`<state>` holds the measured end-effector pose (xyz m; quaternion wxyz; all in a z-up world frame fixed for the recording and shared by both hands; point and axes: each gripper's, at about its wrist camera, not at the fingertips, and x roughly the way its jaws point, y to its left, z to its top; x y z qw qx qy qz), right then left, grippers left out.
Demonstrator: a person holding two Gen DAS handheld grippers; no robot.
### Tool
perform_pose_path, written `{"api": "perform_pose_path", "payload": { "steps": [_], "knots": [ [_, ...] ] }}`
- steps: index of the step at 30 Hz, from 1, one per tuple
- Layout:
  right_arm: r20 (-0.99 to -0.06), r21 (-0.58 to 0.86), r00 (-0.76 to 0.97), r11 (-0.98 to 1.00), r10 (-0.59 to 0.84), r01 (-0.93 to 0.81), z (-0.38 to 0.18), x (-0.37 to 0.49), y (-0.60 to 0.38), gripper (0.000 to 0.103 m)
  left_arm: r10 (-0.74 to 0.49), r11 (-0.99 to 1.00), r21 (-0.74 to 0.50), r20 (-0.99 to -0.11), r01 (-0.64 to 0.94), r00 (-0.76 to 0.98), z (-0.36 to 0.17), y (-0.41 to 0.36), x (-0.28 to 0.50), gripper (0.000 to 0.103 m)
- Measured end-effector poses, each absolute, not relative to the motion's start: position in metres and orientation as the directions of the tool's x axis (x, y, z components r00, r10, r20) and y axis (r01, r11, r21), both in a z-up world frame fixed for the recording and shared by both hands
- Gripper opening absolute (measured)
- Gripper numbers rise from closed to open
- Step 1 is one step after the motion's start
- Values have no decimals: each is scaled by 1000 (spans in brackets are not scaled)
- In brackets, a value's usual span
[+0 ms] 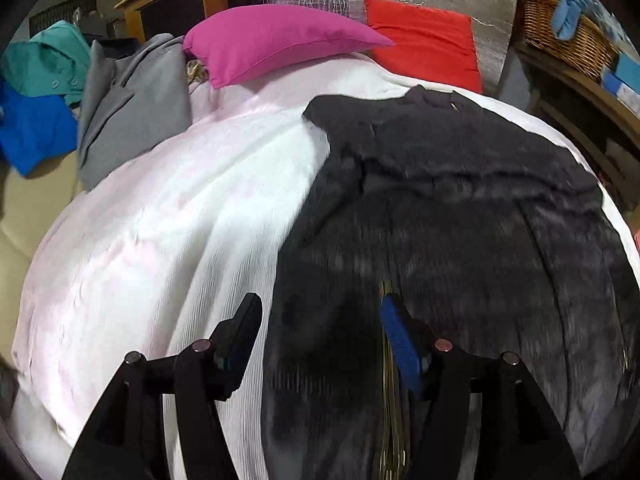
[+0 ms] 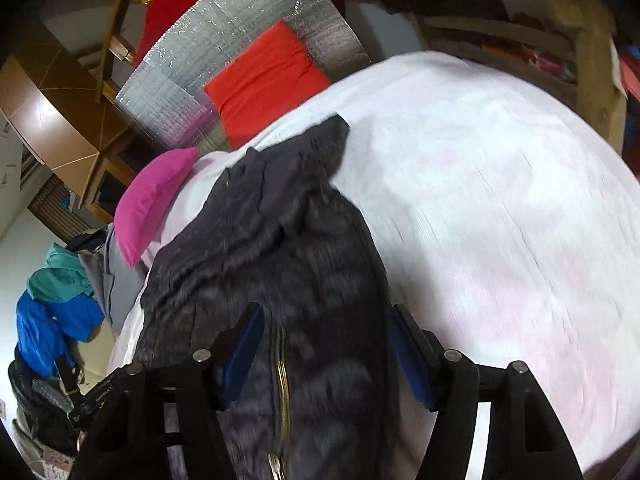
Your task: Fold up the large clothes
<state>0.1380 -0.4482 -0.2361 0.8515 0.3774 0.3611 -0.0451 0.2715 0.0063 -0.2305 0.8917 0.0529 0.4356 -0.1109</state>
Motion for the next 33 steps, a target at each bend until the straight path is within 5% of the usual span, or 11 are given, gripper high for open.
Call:
{"api": "perform_pose_path", "payload": {
  "steps": [28,33],
  "knots": [
    [-750,604,497,759,437,243,-300,77,-334,69,-426,904,-413,-862,108,273,-289,59,164,66],
    [-739,614,510,750,439,244,-303,77,-335,68,-346,937,-311,-879,156,327,-285,45,157,48]
  ]
}}
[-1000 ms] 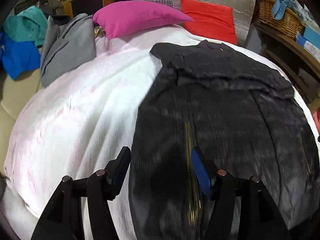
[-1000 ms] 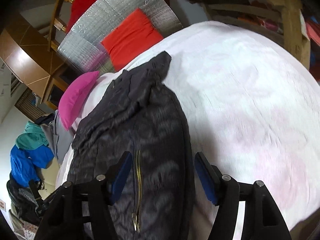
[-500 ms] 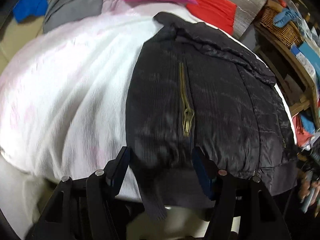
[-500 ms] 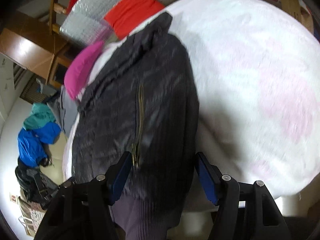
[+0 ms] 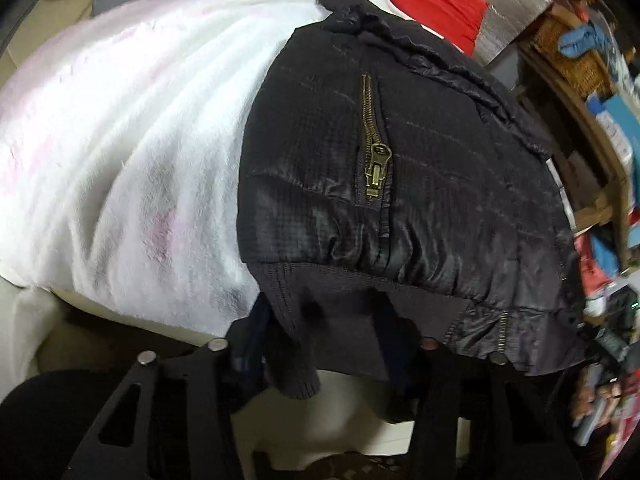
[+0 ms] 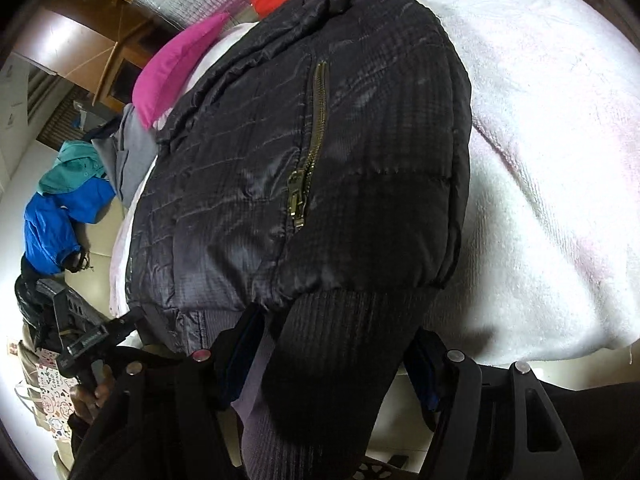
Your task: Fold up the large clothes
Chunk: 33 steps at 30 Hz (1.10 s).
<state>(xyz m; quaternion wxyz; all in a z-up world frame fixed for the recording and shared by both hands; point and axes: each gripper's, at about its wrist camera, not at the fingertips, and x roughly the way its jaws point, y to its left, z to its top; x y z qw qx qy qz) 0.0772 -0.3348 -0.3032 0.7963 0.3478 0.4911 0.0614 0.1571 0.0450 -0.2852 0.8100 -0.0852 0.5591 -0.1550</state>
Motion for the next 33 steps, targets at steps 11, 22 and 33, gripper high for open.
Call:
{"api": "perform_pose_path", "payload": {
  "steps": [11,22,33],
  "knots": [
    [-756,568,518,794,400,215,-301,78,-333,55,-166,976,-80,-874,203,457,-281,18,141,38],
    [-766,554,513,803,388,219,-301,83,-327,61,-123,975,-11,-856,220,502,-279,13,133,38],
    [-793,473,523,857,313,205,-292,84,-313,42,-105,975,10,-856,220,506,-280,10,130,38]
  ]
}}
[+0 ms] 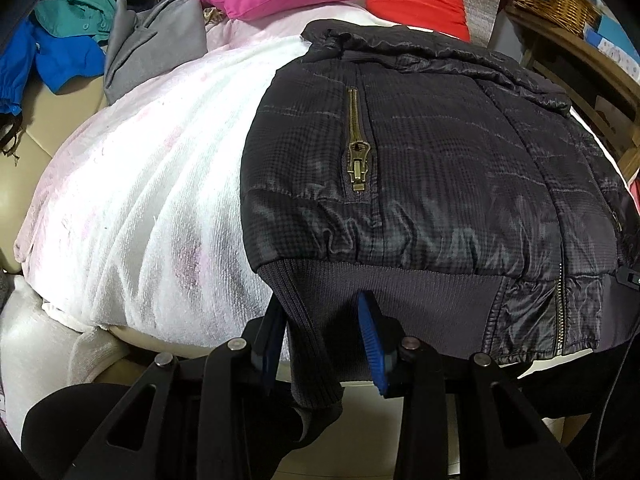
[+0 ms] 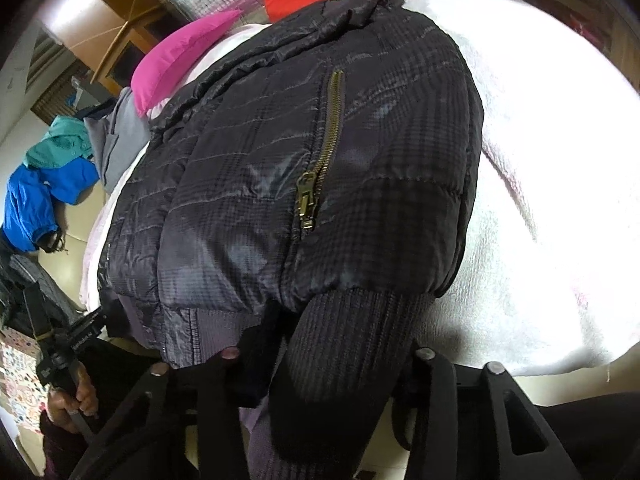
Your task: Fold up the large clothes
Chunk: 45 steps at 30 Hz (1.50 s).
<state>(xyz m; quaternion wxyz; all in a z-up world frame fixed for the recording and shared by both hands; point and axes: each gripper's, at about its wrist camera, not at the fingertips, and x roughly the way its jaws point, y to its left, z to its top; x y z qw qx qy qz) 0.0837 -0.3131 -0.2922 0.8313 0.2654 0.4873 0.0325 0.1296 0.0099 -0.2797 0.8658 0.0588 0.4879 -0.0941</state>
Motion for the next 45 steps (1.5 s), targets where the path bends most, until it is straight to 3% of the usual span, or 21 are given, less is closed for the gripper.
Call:
{"api": "perform_pose_path", "payload": {
  "steps": [5,18,22,24,27,45],
  "knots": [
    [-776,478,548,858,313,187,-285,80,-312,31,-90,974,31,-853,223,513,-279,8,128,37],
    [-760,516,552,834,342,194,-288,76,-315,29,-78,973,38,-873,227,482,-285,5,131,38],
    [-744,562,553,800,375,213,-289,77,-321,32,-163,971,-59,-873,231,461,-282,15,132,36],
    [-747,531,565,826,351,189,-284,76,-316,31,-203,968,-101,-856,231,476,-275,21,131,15],
    [-735,516,587,842,340,158,-272,76,-312,26,-279,952,-175,-830,250,482,-265,29,131,11],
    [-467,618,803,786,369,-1,-183,125,-345,24,-517,855,-382,-680,350,520,-157,43,198,9]
  ]
}}
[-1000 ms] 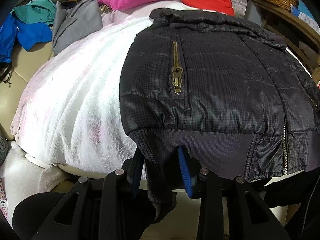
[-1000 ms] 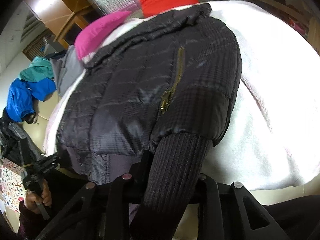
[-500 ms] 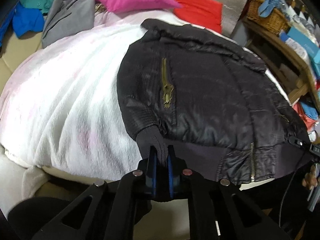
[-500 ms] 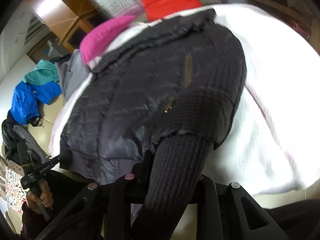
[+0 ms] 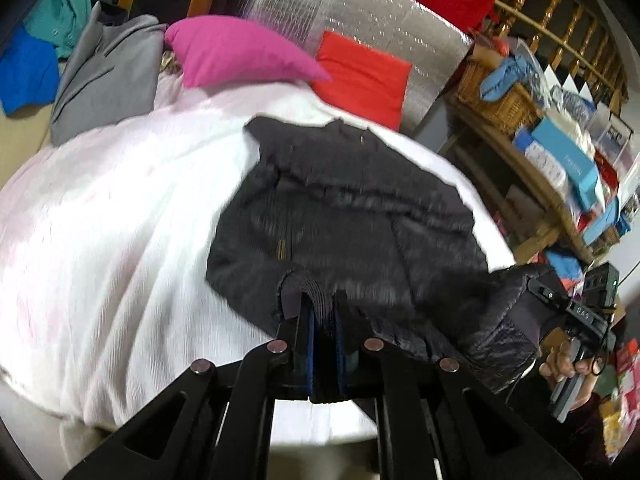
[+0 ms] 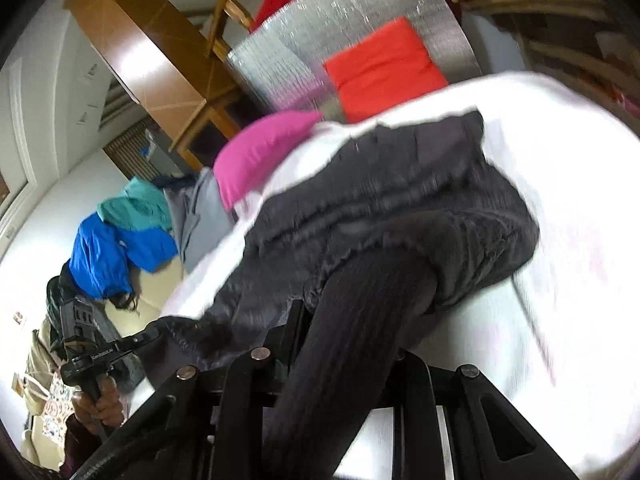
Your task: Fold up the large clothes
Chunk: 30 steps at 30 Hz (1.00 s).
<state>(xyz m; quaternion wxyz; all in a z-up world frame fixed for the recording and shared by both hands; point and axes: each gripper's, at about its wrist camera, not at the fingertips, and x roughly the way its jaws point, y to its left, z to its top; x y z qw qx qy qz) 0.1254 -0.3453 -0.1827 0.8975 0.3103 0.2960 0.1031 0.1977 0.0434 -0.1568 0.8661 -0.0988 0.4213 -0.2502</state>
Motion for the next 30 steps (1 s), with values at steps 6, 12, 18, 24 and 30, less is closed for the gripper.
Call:
{"api": "perform_pose_path", "payload": {
  "steps": [6,12,18,24,30],
  "knots": [
    [-438,593,844,805,309,13,-160,191,-363,21,-542,840,-421,-638,342,547,-130,34,273,9],
    [-439,590,870,802,227,88,-155,278,-402,13,-530,848,-421,-652,322,542,-130,1,375,9],
    [-493,584,851,794,181,169,-176,370,-438,11,-520,854,-414,-677,315,521,-139,-33,472,9],
    [-532,596,836,762,137,254,-201,469,-479,10,-498,867,-413,-696,279,518,-156,-59,574,9],
    [-577,553,811,775,91,307,-214,558,-498,10,-461,885,-415,-720,211,519,-193,-75,646,9]
  ]
}}
